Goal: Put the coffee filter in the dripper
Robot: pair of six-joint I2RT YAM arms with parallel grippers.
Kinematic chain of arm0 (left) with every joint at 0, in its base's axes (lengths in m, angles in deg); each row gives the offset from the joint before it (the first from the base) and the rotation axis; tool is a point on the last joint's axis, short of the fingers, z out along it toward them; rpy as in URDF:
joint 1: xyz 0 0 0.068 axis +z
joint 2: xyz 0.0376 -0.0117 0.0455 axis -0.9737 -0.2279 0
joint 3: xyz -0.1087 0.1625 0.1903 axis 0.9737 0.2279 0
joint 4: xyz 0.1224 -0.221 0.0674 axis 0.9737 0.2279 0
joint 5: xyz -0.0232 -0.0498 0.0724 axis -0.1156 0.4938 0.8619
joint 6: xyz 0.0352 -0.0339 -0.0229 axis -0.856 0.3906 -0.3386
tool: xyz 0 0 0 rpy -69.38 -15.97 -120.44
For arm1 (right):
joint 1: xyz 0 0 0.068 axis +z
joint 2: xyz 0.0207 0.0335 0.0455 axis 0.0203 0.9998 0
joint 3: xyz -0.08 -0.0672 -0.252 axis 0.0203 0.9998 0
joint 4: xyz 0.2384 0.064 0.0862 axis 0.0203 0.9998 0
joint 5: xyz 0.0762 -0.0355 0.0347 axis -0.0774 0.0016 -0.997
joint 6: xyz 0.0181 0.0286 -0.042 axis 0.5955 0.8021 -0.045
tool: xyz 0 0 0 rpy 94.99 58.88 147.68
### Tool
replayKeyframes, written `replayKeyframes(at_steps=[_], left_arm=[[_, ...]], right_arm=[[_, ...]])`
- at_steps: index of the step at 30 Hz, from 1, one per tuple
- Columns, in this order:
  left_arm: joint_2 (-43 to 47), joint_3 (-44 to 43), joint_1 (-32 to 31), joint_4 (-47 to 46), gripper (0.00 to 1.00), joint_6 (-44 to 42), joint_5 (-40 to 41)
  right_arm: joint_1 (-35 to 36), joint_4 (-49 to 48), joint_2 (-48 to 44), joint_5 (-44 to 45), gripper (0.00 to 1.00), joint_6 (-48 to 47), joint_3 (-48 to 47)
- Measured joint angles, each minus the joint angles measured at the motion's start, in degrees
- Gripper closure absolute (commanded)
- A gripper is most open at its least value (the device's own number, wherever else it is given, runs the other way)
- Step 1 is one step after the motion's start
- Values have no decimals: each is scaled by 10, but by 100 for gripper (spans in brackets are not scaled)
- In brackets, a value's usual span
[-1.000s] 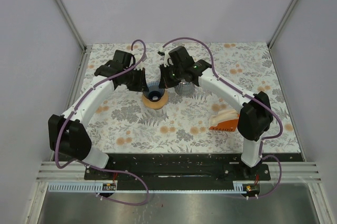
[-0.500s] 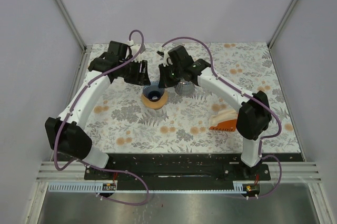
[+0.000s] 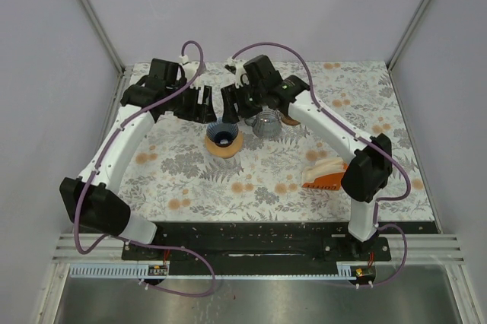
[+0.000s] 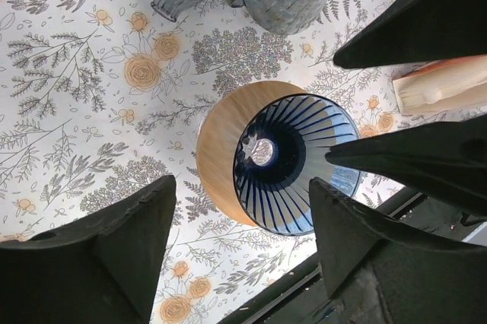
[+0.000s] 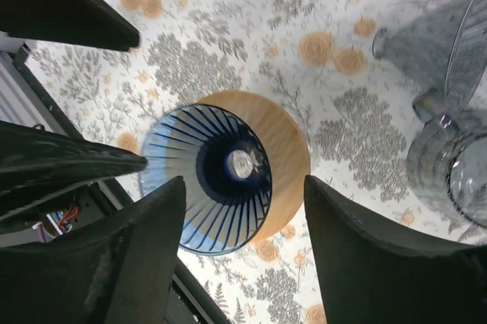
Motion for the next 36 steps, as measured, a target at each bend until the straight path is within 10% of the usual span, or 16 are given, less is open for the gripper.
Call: replayKeyframes(at_steps=[11,19,36], left_arm=[[31,1,56,-3,15,-51,-26],[80,96,100,-68,15,-85,-38],[90,148,118,-101,15,-115,-75]], right_arm=[[-11,76,-124,33,30,-80,-31],[-67,173,-273,70,52,-182,102],[-63,229,-292,122,54,-395,379]])
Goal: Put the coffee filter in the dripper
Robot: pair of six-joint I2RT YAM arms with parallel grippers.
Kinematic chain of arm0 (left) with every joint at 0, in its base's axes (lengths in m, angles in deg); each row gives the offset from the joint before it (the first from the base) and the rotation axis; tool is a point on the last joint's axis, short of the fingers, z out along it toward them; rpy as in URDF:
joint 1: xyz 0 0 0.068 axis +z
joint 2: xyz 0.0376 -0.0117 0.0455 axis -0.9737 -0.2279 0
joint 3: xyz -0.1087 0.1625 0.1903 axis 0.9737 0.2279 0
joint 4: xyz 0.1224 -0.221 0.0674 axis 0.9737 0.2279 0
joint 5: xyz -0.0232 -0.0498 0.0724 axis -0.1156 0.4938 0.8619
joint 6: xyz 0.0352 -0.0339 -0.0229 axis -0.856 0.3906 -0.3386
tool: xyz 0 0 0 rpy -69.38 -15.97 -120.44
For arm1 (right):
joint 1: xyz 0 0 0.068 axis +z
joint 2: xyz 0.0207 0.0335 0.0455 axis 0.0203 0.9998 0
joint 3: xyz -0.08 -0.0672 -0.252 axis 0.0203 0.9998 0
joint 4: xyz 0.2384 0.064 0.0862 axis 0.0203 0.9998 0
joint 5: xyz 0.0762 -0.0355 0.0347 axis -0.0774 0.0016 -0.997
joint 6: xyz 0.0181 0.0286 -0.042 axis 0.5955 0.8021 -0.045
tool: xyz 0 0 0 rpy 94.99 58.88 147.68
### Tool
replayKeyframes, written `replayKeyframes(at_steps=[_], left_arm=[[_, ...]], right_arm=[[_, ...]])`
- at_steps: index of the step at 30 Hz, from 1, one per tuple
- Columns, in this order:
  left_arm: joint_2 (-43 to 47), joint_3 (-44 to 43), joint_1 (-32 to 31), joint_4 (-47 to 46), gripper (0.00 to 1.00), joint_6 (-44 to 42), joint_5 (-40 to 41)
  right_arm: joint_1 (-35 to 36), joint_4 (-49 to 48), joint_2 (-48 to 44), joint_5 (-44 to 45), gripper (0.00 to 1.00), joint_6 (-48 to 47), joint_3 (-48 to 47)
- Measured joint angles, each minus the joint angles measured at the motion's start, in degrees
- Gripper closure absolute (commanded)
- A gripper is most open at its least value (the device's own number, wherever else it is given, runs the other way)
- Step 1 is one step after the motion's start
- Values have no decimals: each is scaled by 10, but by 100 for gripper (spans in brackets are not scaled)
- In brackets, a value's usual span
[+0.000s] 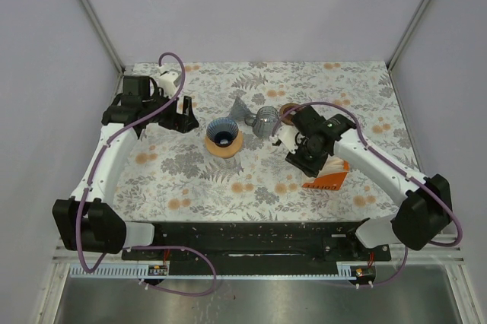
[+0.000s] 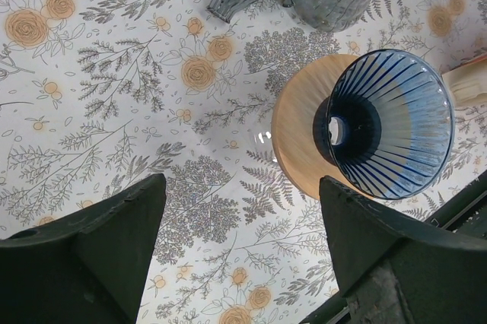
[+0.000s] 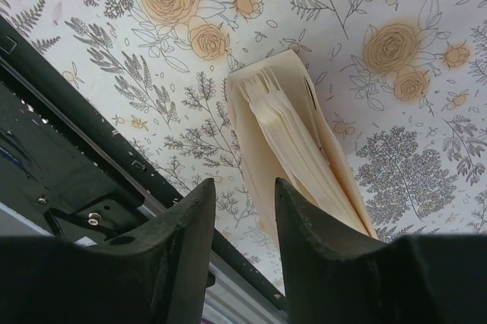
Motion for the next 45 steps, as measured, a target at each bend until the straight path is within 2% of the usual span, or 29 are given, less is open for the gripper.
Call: replayKeyframes(at_steps=[5,11,14,18,22,29,37,41,45], left_arm=[[0,0,5,2,15,0,-12],[-5,0,7,3,15,0,-26],[-8,0,8,4,15,0,-29],[-8,0,10,5,15,0,-33],[-8,0,12,6,15,0,-37],[-8,0,12,6,15,0,-43],[-7,0,14,7,15,0,-51],[-7,0,14,7,15,0,-54],[-7,0,15,7,15,0,-56]], right_arm=[[10,-6,21,29,46,-11,10],[1,-17,29,116,35,37,-29],[-26,-18,30,156,27,83,-61],[-103,2,31,202,21,187,-105],[-169,45,29,222,25,295,-128],[-184,115,29,199,39,414,-129],[-234,133,38,164,39,469,-99],[-239,134,49,148,51,474,-82],[-242,120,62,145,53,475,-74]])
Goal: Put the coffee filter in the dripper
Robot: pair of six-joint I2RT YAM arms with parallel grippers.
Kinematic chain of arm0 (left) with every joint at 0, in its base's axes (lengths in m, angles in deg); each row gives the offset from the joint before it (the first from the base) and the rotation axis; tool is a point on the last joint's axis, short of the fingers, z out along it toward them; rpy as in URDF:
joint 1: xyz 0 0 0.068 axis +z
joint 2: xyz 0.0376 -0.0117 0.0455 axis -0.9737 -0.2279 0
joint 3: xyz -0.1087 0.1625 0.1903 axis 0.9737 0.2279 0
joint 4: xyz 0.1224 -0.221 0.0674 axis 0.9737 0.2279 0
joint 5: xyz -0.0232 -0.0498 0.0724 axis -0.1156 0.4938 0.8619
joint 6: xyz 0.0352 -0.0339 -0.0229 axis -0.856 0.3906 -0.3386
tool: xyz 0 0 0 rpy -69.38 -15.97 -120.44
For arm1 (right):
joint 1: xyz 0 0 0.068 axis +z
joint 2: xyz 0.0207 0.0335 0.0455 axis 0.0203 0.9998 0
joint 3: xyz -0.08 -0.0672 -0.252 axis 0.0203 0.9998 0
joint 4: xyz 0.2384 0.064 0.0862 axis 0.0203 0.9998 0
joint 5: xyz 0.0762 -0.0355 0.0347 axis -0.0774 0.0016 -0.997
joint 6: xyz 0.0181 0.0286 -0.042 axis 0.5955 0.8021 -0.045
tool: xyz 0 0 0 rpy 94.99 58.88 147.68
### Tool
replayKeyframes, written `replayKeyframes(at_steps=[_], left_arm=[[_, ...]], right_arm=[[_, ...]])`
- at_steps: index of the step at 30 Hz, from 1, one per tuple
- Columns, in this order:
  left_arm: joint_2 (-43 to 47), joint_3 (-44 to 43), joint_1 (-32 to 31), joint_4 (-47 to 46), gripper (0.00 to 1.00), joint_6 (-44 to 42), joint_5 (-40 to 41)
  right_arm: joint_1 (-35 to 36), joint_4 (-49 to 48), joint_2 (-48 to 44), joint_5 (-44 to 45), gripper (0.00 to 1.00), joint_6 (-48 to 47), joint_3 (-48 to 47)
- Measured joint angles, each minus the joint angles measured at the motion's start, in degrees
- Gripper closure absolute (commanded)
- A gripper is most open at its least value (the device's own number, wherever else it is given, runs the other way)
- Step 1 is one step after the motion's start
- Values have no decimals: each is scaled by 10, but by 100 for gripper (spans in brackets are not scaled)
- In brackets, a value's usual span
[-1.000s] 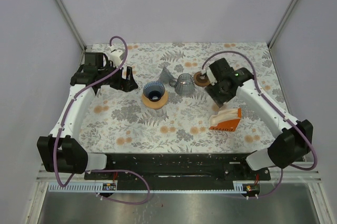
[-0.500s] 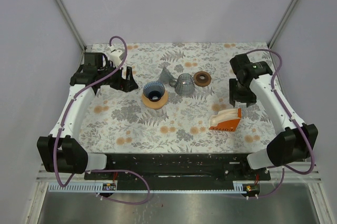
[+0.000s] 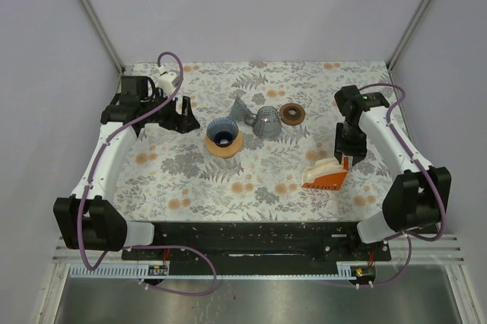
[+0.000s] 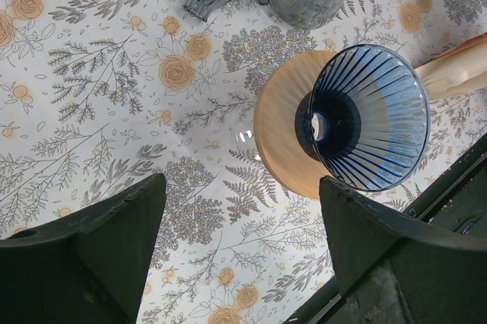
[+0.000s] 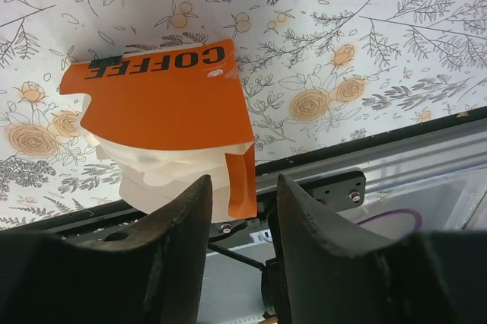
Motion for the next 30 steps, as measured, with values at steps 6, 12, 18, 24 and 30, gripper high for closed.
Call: replayKeyframes(at_steps=[6,12,18,24,30], left_arm=[[0,0,3,0,15,0,-3],[0,0,5,1,15,0,-7],[0,0,5,2,15,0,-11],[0,0,5,2,15,0,-13],[0,0,5,2,15,0,-14]], right_arm=[[-8,-20,16,-8,71,-4,13],[-9,-40,24,-22,100,-43,11],[-9,-62,44,-39,100,-92,-9],[9,-94,88,-47,100,-162,-53],[77,-158,90,-58,100,-274,-63]])
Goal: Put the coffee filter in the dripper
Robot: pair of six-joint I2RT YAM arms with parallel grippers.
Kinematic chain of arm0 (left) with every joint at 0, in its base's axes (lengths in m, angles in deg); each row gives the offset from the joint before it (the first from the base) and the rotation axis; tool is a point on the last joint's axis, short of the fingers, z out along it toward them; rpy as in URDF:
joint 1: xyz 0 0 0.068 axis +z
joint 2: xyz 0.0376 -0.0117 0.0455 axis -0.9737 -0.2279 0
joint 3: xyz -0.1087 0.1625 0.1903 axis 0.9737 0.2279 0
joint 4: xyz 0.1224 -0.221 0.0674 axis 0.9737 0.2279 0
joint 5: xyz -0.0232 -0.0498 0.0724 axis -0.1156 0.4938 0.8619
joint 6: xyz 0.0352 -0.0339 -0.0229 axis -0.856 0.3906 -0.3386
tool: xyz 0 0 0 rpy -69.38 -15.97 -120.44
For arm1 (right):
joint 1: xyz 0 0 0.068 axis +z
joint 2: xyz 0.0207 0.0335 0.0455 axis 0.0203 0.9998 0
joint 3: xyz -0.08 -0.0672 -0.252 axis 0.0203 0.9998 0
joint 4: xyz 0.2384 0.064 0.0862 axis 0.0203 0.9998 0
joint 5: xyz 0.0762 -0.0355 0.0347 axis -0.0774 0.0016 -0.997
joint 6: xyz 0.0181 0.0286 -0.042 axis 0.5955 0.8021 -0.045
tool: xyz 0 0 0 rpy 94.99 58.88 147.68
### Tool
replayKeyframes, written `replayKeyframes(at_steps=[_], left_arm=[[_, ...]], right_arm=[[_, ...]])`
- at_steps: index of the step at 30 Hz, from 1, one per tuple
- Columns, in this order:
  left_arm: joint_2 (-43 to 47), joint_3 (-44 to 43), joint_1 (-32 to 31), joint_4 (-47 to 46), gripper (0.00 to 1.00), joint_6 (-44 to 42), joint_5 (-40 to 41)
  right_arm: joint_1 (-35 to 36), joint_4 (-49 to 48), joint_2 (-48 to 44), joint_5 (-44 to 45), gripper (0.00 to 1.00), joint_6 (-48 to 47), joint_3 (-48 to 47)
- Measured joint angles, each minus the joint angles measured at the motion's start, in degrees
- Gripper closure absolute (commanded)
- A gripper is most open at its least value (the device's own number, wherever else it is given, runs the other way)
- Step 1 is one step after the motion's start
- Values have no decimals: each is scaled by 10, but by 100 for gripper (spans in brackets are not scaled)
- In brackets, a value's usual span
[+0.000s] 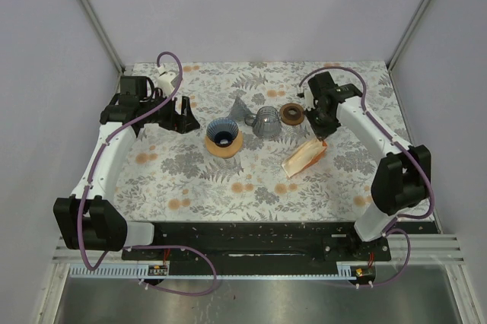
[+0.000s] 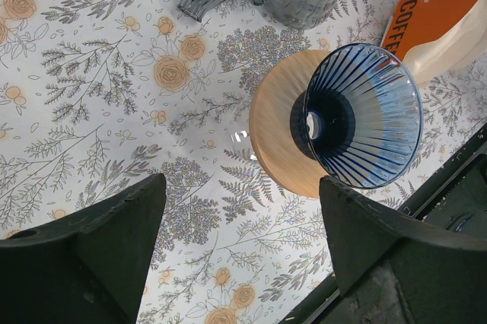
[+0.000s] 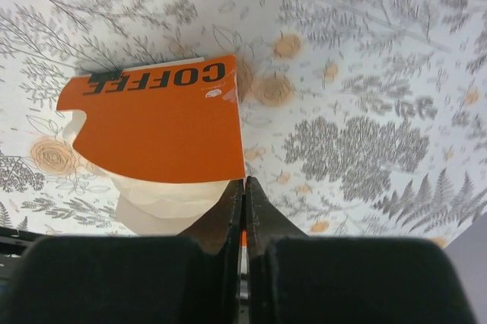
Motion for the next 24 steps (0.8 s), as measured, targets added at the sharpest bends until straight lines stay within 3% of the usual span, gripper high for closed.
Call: replayKeyframes(at_steps=[2,4,7,24], left_arm=[[0,0,0,0,15,0,0],[0,0,0,0,15,0,0],[0,0,0,0,15,0,0],[0,0,0,1,15,3,0]], right_arm=[[10,-12,7,-5,96,-23,-11],[11,-16,22,-9,82,-38,-29],[10,-16,50,-10,70,-47,-61],[23,1,68,-18,55,-60,-141]])
